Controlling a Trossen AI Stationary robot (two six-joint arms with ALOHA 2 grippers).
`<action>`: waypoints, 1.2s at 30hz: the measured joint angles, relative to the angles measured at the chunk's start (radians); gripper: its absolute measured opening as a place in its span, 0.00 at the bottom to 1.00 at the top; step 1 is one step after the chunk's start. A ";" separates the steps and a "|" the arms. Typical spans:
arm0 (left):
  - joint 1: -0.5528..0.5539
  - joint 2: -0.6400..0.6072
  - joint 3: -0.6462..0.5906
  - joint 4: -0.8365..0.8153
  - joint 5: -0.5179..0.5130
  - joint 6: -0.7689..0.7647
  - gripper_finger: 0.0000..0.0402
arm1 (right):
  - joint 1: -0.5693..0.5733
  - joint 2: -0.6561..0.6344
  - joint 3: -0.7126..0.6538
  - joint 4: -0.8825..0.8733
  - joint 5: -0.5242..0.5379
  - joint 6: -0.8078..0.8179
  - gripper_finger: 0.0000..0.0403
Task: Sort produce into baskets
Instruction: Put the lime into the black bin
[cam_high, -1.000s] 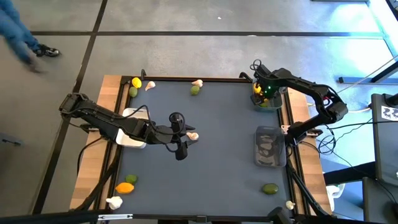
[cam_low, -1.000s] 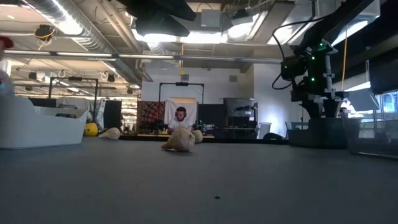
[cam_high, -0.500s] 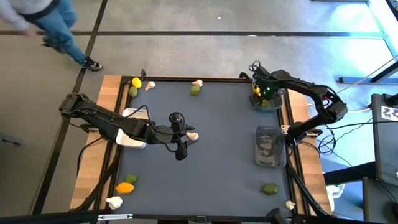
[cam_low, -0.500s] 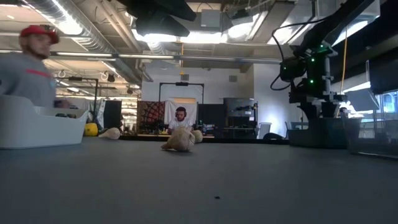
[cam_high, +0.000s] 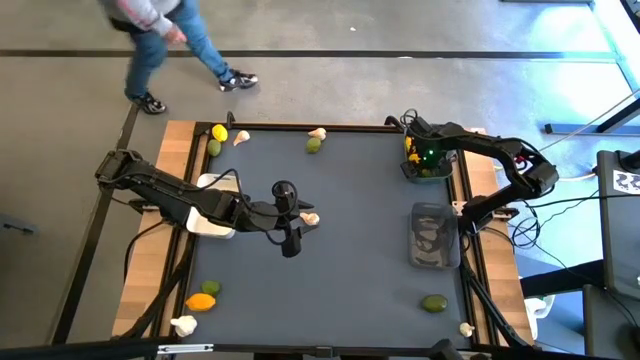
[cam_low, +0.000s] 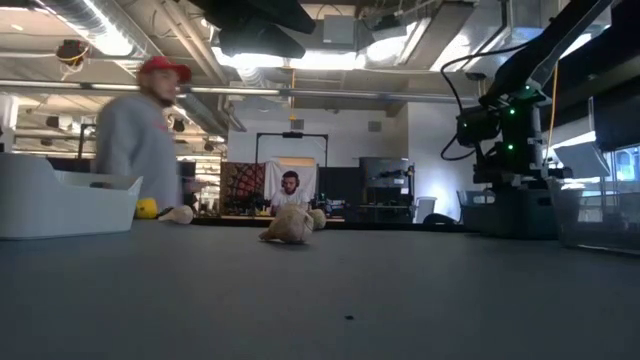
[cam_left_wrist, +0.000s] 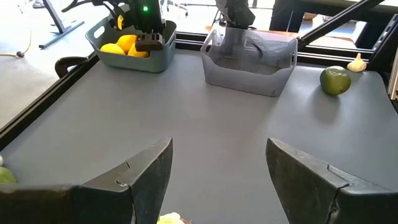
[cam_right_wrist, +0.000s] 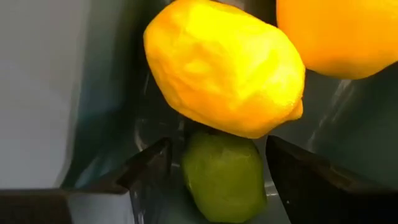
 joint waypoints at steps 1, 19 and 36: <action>0.000 0.000 0.000 0.000 0.000 0.000 0.64 | 0.000 0.000 0.000 0.001 0.000 0.000 0.64; 0.000 0.000 0.000 0.000 0.000 -0.001 0.64 | 0.000 -0.001 0.001 0.001 0.027 -0.091 0.27; 0.000 0.000 0.000 0.001 0.000 0.005 0.64 | 0.001 -0.099 0.202 -0.169 0.002 -0.103 0.29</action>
